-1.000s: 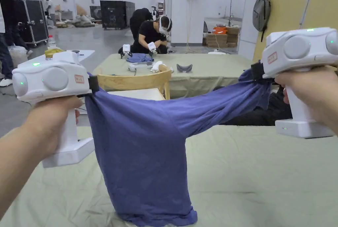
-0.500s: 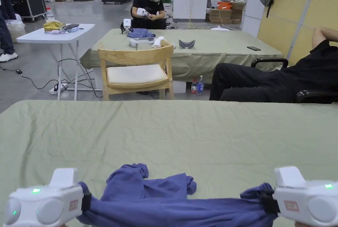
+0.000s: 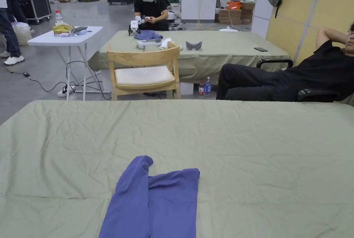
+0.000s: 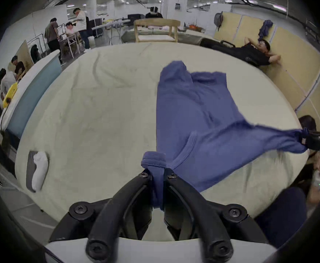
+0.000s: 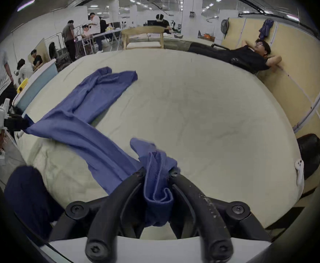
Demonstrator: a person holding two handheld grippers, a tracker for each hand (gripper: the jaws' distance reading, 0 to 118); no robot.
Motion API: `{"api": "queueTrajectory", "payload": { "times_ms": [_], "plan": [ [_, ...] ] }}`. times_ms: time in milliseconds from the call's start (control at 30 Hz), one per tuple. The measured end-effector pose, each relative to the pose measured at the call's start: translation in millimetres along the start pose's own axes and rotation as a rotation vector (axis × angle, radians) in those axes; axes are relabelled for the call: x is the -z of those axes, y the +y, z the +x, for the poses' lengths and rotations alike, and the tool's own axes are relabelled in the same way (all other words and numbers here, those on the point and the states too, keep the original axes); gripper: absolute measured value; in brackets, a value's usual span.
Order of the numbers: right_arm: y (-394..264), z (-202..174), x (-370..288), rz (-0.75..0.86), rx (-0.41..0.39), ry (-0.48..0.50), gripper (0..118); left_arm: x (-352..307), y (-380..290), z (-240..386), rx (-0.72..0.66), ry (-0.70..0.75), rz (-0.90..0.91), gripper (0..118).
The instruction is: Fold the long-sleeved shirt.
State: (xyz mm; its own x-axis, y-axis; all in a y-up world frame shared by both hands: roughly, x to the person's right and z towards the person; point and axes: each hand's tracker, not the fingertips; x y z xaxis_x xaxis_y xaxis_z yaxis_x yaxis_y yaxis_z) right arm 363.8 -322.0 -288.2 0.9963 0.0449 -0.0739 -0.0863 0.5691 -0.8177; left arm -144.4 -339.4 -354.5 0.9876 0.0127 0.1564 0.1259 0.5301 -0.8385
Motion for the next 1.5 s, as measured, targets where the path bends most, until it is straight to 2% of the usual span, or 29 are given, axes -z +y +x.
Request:
{"api": "queueTrajectory", "payload": {
  "times_ms": [200,300,333,367,400,433,467,500,600,633,667,700,733,767,867,933,1033,1233,1333,1433,1467,1500],
  "plan": [
    [-39,0,-7,-0.081,0.034,-0.013,19,-11,-38,6,-0.011,-0.021,-0.067,9],
    [-48,1,-2,-0.110,0.067,0.000,23,-13,-44,5,-0.036,-0.038,-0.065,14],
    [-50,1,-2,-0.117,0.078,0.013,36,-13,-46,3,-0.061,-0.053,-0.062,31],
    [-51,1,-1,-0.112,0.086,-0.026,62,-13,-47,1,-0.078,-0.044,-0.055,69],
    [-51,1,-2,-0.089,0.090,-0.083,105,-16,-48,0,-0.092,-0.029,-0.038,117],
    [-52,3,-8,-0.023,0.107,-0.104,118,-32,-50,-3,-0.103,-0.026,0.053,118],
    [-49,2,-14,0.038,0.094,-0.085,117,-36,-48,-2,-0.110,-0.049,0.090,110],
    [-44,4,-16,0.038,0.115,-0.098,113,-43,-48,-3,-0.131,-0.070,0.117,107],
    [-36,9,-29,0.025,0.175,-0.097,115,-55,-47,0,-0.142,-0.064,0.102,113],
    [-34,9,-32,0.034,0.190,-0.097,110,-57,-48,2,-0.140,-0.065,0.093,109],
    [-33,8,-36,0.045,0.206,-0.081,92,-61,-51,3,-0.110,-0.080,0.061,93],
    [-32,8,-40,0.062,0.211,-0.062,42,-60,-51,9,-0.064,-0.070,0.039,37],
    [-30,5,-40,0.067,0.216,-0.059,3,-62,-52,14,-0.054,-0.044,0.055,2],
    [-29,3,-40,0.070,0.222,-0.054,3,-62,-56,18,-0.047,0.017,0.066,2],
    [-28,-7,-48,0.103,0.216,-0.004,3,-61,-47,15,-0.073,-0.088,0.058,1],
    [-28,-15,-50,0.110,0.221,0.002,3,-57,-28,11,-0.136,-0.107,0.061,1],
    [-19,-18,-49,0.100,0.223,0.030,3,-41,23,11,-0.151,-0.130,0.105,1],
    [-11,-22,-24,0.065,0.240,0.061,3,56,195,29,-0.166,-0.115,0.127,0],
    [-9,-16,-10,0.045,0.248,0.043,3,109,251,35,-0.175,-0.091,0.101,0],
    [-8,-7,3,0.017,0.292,0.048,3,169,295,46,-0.157,-0.059,0.053,3],
    [-8,-4,7,0.007,0.305,0.049,3,185,305,47,-0.159,-0.055,0.043,18],
    [-7,-1,11,0.001,0.312,0.046,3,204,316,52,-0.141,-0.035,0.033,70]
  ]
}}
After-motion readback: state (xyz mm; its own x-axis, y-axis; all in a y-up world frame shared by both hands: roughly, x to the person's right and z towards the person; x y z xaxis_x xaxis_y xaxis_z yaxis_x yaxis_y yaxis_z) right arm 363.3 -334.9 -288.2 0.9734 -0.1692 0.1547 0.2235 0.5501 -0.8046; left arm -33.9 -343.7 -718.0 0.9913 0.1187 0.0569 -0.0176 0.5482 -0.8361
